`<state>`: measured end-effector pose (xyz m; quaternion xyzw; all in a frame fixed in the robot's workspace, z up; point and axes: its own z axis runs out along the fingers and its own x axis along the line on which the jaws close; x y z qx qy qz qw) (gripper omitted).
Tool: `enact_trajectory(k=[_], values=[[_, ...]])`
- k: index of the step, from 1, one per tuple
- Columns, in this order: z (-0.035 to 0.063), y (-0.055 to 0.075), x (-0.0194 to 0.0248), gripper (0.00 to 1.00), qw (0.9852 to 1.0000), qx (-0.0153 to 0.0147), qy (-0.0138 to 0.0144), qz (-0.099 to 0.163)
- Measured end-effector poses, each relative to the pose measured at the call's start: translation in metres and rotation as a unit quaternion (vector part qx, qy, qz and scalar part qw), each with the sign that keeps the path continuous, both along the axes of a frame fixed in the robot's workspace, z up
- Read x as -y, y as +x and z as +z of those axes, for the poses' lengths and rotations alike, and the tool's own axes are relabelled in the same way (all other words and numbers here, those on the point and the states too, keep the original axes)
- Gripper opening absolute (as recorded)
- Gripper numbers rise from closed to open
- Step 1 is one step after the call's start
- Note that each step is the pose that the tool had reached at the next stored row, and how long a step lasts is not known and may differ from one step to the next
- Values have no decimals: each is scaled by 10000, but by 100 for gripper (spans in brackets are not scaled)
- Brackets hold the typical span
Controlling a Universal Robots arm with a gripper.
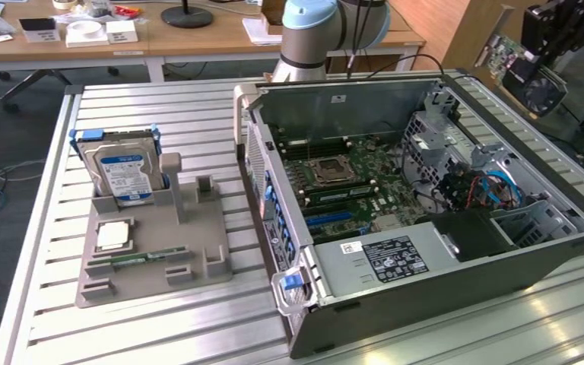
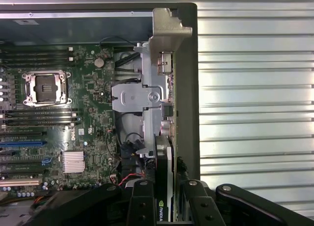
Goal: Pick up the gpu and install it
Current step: 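Pick up the gpu and move the gpu toward the slot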
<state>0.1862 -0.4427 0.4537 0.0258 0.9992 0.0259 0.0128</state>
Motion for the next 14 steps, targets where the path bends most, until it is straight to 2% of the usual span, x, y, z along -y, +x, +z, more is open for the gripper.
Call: enact_trajectory(k=[6, 14], values=[[0, -163, 0, 27, 10000, 29, 0, 0], [-1, -519, 0, 27, 9999, 101, 1, 0]])
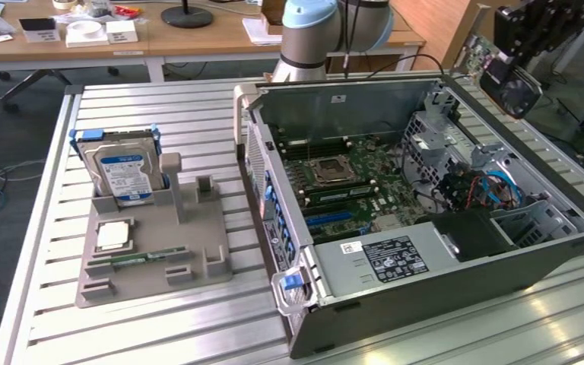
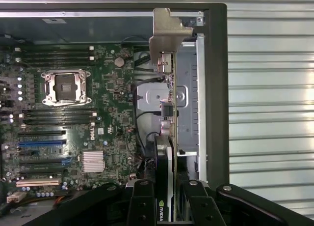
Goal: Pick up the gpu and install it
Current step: 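Pick up the gpu and move the gpu toward the slot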
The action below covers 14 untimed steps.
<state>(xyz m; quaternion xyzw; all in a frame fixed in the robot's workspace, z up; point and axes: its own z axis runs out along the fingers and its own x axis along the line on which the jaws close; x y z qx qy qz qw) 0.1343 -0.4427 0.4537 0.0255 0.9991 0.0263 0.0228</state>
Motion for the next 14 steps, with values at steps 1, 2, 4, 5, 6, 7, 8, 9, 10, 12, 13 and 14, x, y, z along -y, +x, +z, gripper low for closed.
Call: enact_trajectory(k=[1, 2, 4, 5, 6, 7, 8, 9, 10, 12, 13, 14], values=[[0, -47, 0, 27, 10000, 8, 0, -1], [1, -90, 0, 27, 10000, 16, -1, 0], [1, -185, 0, 27, 10000, 31, -1, -1], [0, -229, 0, 27, 10000, 38, 0, 0], [0, -274, 0, 27, 10000, 45, 0, 0], [1, -319, 0, 27, 10000, 52, -1, -1], [1, -364, 0, 27, 10000, 60, -1, 0], [0, -413, 0, 27, 10000, 68, 0, -1], [1, -459, 0, 27, 10000, 76, -1, -1], [1, -548, 0, 27, 10000, 90, -1, 0], [0, -593, 0, 27, 10000, 98, 0, -1], [0, -638, 0, 27, 9999, 105, 0, 0]])
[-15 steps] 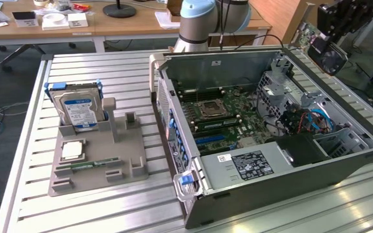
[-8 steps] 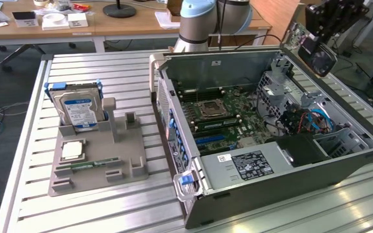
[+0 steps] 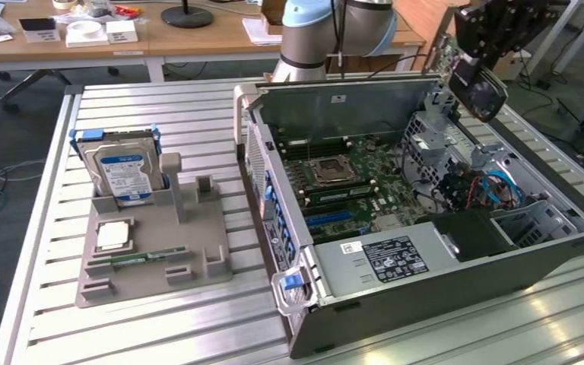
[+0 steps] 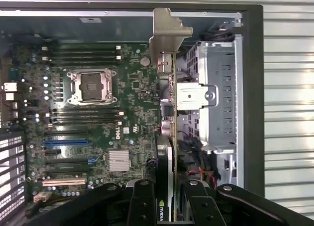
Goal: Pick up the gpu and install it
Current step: 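Pick up the gpu and move the gpu toward the slot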
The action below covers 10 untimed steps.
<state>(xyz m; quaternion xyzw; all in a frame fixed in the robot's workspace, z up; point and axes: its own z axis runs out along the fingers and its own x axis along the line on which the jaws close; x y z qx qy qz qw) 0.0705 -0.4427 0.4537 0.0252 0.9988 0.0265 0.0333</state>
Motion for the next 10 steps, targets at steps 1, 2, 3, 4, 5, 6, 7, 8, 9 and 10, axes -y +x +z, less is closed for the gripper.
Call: enact_trajectory(k=[1, 2, 3, 4, 5, 6, 7, 8, 9, 10], values=[[0, -45, 0, 27, 10000, 7, 0, -1], [0, -93, 0, 27, 10000, 14, 0, -1], [0, -137, 0, 27, 10000, 20, 0, 0], [0, -177, 0, 27, 10000, 26, 0, -1], [1, -205, 1, 27, 10000, 28, -1, -1], [0, -212, 1, 27, 10000, 30, -1, -1], [0, -212, 1, 27, 10000, 30, 0, -1], [0, -212, 0, 27, 10000, 30, 0, 0], [0, -212, 0, 27, 10000, 30, 0, 0], [0, -212, 0, 27, 10000, 30, 0, 0]])
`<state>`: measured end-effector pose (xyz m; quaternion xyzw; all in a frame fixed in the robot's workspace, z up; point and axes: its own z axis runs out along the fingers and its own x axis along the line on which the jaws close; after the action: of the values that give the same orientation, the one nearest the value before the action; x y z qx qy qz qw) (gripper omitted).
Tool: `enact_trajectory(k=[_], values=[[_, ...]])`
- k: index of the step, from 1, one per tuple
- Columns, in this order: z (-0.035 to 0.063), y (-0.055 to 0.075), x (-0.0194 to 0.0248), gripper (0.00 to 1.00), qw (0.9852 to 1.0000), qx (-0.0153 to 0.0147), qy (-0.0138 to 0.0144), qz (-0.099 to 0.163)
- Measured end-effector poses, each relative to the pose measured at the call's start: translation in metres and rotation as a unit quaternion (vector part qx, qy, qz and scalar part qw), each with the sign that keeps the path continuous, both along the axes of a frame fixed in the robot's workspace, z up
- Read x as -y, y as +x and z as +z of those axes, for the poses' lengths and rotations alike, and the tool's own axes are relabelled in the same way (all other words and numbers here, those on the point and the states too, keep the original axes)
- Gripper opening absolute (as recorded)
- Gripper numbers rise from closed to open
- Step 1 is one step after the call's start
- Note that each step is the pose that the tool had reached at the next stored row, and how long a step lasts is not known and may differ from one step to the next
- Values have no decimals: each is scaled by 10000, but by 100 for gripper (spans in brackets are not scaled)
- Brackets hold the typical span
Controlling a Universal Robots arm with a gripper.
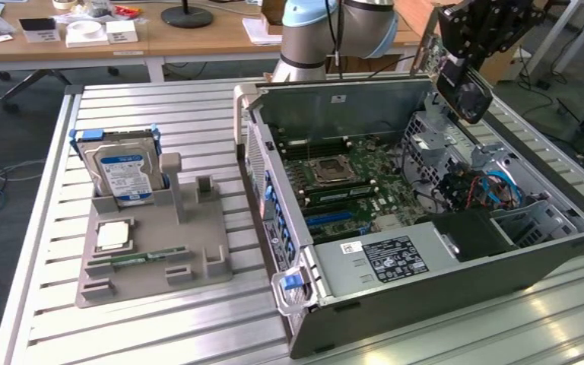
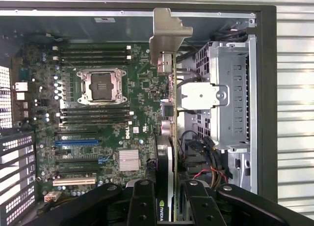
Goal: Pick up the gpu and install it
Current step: 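Pick up the gpu and move the gpu toward the slot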
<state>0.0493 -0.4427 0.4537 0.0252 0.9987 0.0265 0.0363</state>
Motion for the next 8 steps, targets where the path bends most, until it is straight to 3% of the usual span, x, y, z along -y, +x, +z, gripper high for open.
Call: enact_trajectory(k=[3, 8], values=[[-2, 6, -1, 27, 10000, -16, -1, 1], [-31, 29, 0, 27, 9999, -123, -8, 0]])
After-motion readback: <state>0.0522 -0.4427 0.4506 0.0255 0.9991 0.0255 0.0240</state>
